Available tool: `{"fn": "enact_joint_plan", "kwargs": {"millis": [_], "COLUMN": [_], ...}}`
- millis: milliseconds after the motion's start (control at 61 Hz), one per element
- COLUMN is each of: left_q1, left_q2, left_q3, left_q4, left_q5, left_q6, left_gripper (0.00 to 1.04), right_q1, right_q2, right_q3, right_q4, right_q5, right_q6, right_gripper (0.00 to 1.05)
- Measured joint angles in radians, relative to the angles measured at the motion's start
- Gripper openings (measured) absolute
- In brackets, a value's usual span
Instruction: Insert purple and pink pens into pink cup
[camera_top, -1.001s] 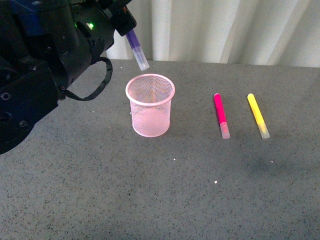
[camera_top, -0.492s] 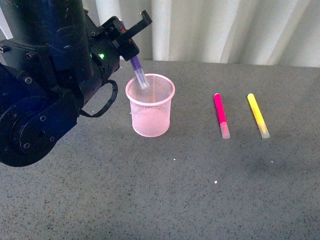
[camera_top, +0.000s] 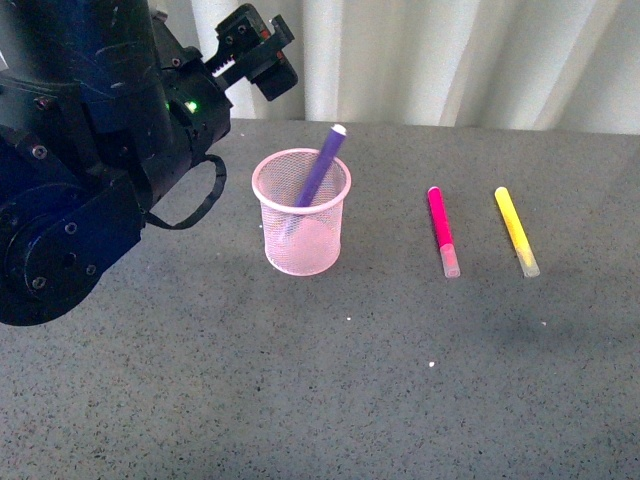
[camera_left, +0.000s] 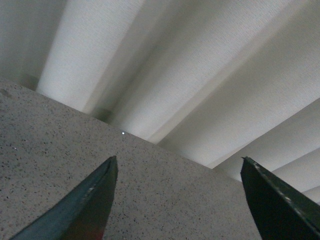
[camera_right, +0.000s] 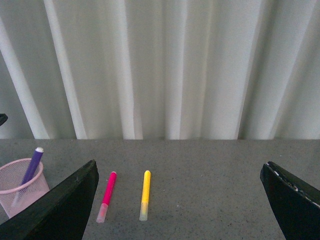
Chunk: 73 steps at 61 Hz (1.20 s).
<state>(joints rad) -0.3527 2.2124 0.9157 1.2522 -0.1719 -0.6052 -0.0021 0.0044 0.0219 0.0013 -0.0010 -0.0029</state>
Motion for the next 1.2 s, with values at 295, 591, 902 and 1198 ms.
{"fn": "enact_joint_plan", "kwargs": {"millis": [295, 591, 902, 1198], "left_q1": [0.094, 0.247, 0.583, 0.51], "left_q2": [-0.168, -0.574, -1.172, -1.397], "left_q3": [-0.058, -0.226, -0.425, -0.649], "left_q4": [-0.134, -0.499, -0.966, -0.721], "left_q5": [0.092, 0.373, 0.74, 0.336], "left_q6": [0.014, 0.162, 0.31, 0.545], "left_gripper": [0.98, 0.98, 0.98, 0.67], "right_q1": [0.0, 0.0, 0.0, 0.0], "right_q2": [0.0, 0.0, 0.0, 0.0], "right_q3": [0.0, 0.0, 0.0, 0.0], "right_q4": [0.0, 0.0, 0.0, 0.0], "right_q5": [0.0, 0.0, 0.0, 0.0], "right_q6": [0.0, 0.0, 0.0, 0.0], "right_gripper": [0.98, 0.98, 0.98, 0.98]}}
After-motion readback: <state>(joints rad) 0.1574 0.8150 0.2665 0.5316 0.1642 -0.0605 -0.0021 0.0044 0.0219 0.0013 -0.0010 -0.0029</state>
